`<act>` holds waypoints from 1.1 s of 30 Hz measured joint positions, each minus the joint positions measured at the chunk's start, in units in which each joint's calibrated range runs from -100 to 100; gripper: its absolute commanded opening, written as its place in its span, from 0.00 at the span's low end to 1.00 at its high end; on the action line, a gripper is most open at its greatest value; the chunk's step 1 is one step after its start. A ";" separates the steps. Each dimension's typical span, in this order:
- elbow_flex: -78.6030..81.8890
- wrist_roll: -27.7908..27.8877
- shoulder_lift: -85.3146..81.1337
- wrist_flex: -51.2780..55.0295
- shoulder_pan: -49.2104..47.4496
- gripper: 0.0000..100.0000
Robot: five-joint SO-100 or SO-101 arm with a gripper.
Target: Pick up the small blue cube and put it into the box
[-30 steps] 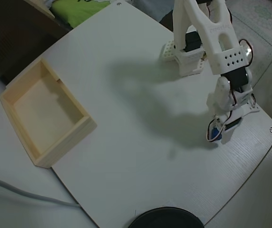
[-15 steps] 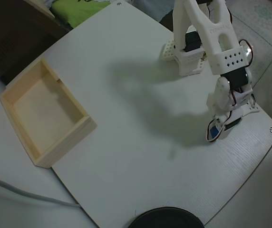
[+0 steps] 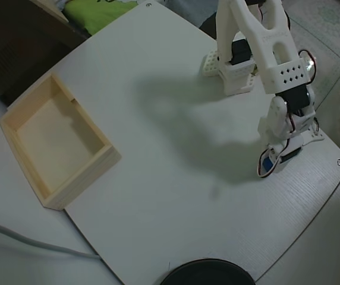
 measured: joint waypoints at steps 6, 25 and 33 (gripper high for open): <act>0.00 0.00 0.00 0.00 0.00 0.08; -18.19 1.74 0.08 12.45 6.71 0.09; -29.50 4.69 0.08 20.30 14.00 0.09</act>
